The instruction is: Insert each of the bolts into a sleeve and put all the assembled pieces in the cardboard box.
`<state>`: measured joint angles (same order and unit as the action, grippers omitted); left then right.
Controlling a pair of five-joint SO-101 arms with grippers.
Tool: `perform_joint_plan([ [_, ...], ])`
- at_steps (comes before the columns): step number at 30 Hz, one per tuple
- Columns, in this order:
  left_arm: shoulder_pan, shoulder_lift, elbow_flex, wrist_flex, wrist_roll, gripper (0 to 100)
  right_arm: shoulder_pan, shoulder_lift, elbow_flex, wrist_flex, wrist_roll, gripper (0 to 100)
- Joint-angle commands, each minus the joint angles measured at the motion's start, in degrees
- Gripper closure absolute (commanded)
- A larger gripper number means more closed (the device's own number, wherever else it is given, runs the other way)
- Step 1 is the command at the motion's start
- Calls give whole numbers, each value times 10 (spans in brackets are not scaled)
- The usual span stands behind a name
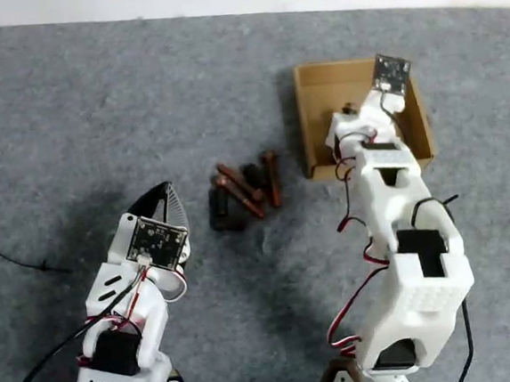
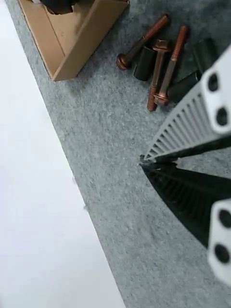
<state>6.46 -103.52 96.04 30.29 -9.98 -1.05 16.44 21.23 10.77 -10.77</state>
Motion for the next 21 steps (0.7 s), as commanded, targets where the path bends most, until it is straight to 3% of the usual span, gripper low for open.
perform_joint_plan([
  [1, -7, -2, 12, -4, 4, 993, -4, -11, -35, -15, -4, 793],
  [12, -8, -2, 12, -4, 4, 993, -11, -90, -5, 23, -3, 755],
  [21, -7, -2, 12, -4, 4, 993, -149, -269, 136, 73, 27, 755],
])
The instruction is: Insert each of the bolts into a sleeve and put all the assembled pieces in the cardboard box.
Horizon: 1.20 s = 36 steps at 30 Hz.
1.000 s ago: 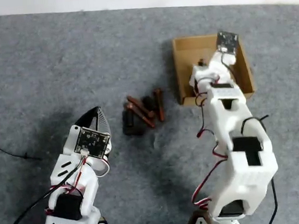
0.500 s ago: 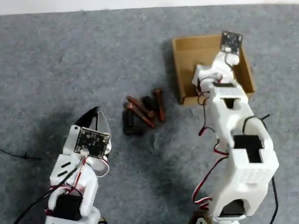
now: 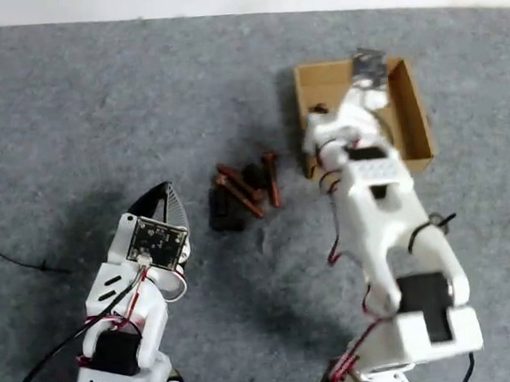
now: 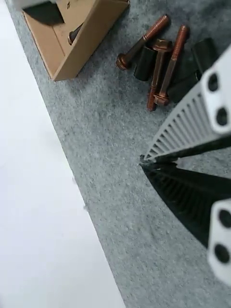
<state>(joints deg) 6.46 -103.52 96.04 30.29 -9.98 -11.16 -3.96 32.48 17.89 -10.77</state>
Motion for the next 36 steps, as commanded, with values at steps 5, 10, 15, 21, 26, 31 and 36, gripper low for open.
perform_joint_plan([
  [5, -7, -2, 12, -4, 4, 993, -122, -91, 70, 2, 137, 756],
  [10, -8, -2, 12, -4, 4, 993, -176, -91, 79, 3, 151, 756],
  [15, -9, -3, 12, -4, 5, 993, -240, -90, 96, 4, 125, 756],
  [21, -13, -6, 12, -4, 5, 993, -275, -89, 94, 4, 1, 756],
  [26, -32, -4, 12, -5, 27, 993, -290, -73, 93, 4, -38, 756],
  [31, -42, -3, 12, -13, 33, 993, -309, 20, 29, 40, -35, 757],
  [36, -43, -3, 12, -14, 33, 993, -302, 110, -126, 186, -38, 757],
])
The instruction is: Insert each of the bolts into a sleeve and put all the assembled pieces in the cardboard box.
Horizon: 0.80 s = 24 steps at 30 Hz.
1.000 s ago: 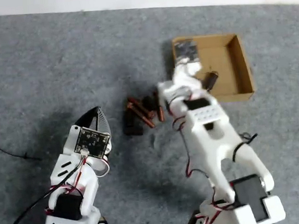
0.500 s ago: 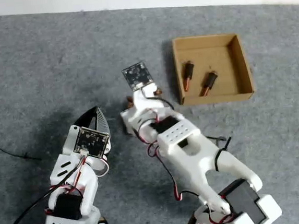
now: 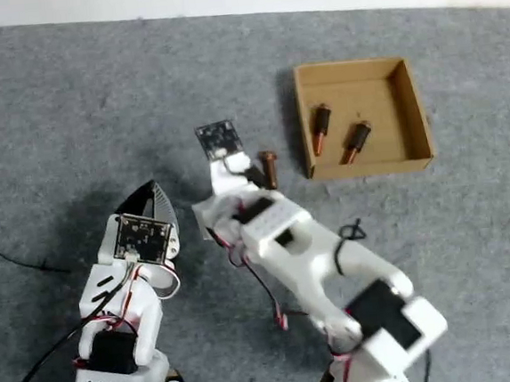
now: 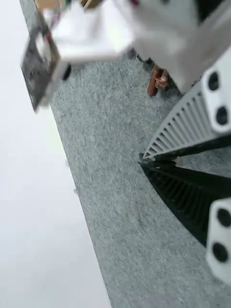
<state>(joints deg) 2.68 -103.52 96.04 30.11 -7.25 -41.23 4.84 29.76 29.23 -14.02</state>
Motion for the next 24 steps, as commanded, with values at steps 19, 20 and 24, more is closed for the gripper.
perform_joint_plan([
  [19, -4, -3, 12, -15, 6, 993, 15, 135, -197, 99, -5, 757],
  [20, -4, -3, 12, -15, 6, 993, 15, 135, -197, 103, -6, 759],
  [24, -4, -3, 12, -15, 6, 993, 15, 136, -200, 161, -6, 850],
])
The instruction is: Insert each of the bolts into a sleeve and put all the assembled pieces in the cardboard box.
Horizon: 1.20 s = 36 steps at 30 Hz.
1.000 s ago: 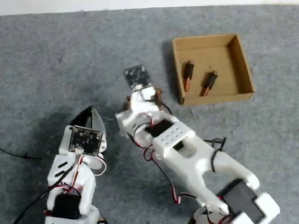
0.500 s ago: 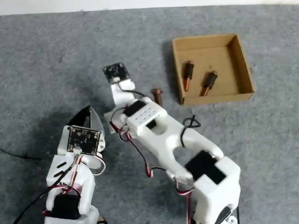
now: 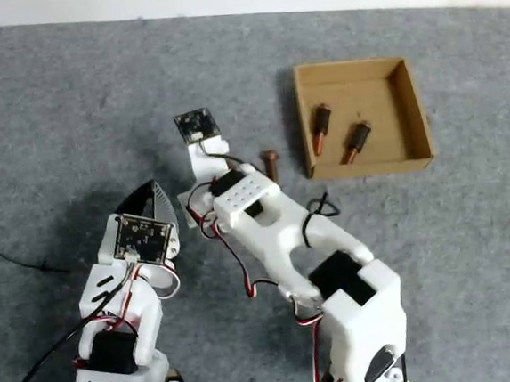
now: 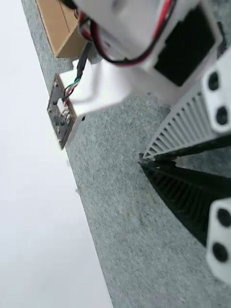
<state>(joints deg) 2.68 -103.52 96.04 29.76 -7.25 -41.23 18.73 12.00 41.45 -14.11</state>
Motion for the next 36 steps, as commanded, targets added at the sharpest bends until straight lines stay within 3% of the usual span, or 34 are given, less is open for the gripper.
perform_joint_plan([
  [1, -4, -3, 12, -11, 6, 993, 15, -3, -22, 51, -5, 878],
  [4, -3, -3, 12, -11, 6, 993, 17, -3, -21, 61, -5, 921],
  [21, -2, -3, 12, -11, 5, 993, 52, 29, -61, 61, -1, 920],
  [27, -2, -3, 12, -11, 5, 993, 66, 30, -73, 62, -1, 837],
  [36, -2, -3, 12, -11, 5, 993, 77, 32, -96, 58, -1, 834],
])
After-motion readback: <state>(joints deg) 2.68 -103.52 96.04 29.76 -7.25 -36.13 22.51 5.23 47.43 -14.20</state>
